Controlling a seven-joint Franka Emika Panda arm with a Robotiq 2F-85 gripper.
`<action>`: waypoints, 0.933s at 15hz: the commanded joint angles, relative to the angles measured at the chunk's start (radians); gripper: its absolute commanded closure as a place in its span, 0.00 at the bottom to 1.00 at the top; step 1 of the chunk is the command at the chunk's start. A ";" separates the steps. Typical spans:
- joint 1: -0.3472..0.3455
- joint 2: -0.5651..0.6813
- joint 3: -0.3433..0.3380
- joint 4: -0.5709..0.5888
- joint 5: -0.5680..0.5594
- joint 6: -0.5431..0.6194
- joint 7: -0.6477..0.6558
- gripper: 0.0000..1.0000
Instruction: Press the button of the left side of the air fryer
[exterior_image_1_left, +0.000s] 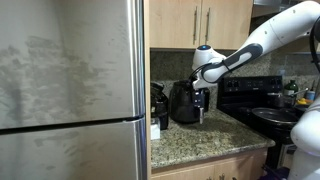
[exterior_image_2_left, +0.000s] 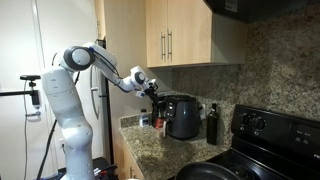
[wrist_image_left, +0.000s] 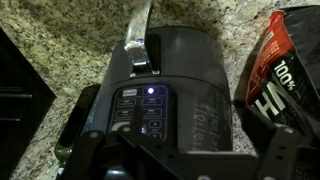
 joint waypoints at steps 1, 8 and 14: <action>-0.005 -0.001 0.006 0.000 0.003 -0.001 0.001 0.00; 0.024 0.001 0.002 0.042 0.100 -0.250 -0.069 0.00; 0.022 -0.001 0.003 0.037 0.092 -0.193 -0.027 0.00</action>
